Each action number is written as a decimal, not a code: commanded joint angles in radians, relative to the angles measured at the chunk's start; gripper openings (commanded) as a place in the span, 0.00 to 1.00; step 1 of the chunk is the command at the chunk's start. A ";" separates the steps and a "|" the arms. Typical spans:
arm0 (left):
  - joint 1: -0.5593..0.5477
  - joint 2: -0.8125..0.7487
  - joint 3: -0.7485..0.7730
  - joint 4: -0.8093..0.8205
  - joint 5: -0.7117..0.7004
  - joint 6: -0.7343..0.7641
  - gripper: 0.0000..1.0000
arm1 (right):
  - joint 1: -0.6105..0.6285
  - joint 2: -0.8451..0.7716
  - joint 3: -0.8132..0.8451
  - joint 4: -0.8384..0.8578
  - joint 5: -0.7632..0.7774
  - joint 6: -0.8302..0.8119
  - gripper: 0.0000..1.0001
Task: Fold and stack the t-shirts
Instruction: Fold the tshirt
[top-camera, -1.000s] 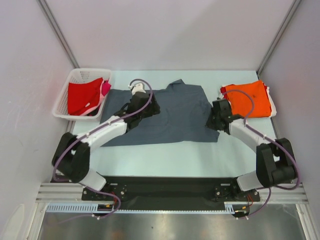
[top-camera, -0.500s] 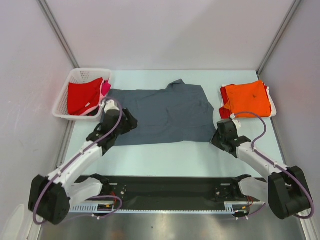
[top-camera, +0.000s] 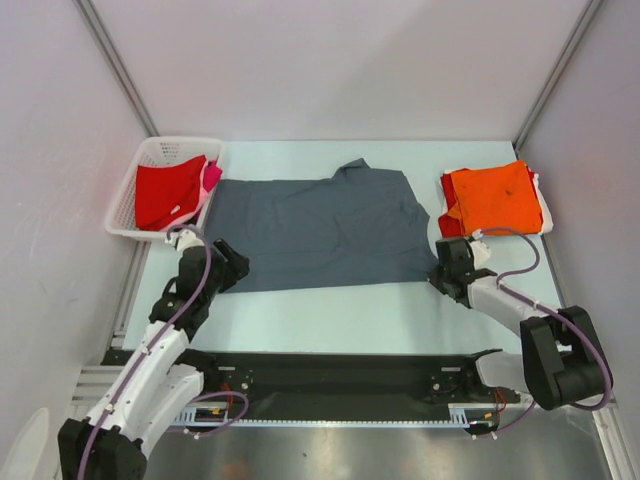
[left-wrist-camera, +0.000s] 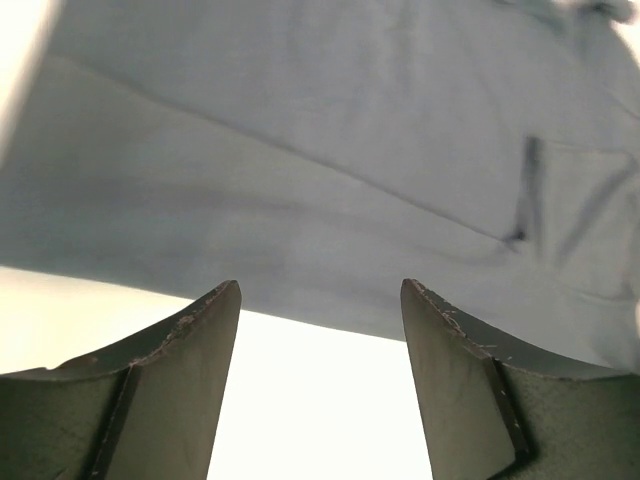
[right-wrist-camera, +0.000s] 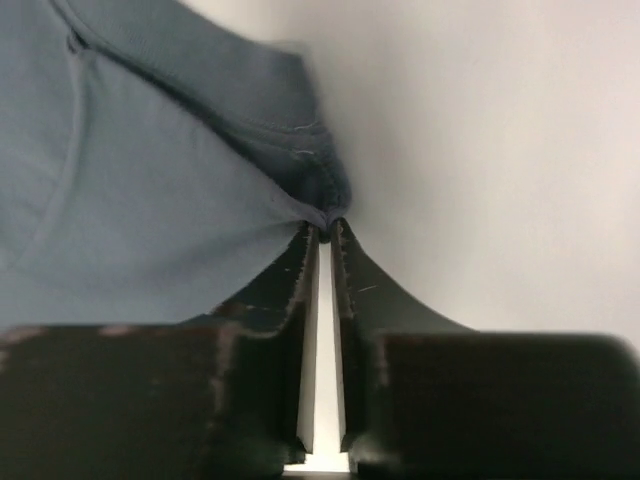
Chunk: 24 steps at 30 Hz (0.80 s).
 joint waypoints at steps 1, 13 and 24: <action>0.084 -0.014 -0.034 -0.044 0.055 -0.018 0.71 | -0.072 0.015 0.012 0.045 0.021 -0.010 0.00; 0.201 0.014 -0.084 -0.100 0.097 -0.067 0.65 | -0.162 -0.227 -0.093 -0.058 -0.046 -0.020 0.00; 0.201 -0.011 -0.100 -0.245 -0.083 -0.267 0.54 | -0.162 -0.270 -0.130 -0.053 -0.039 0.019 0.00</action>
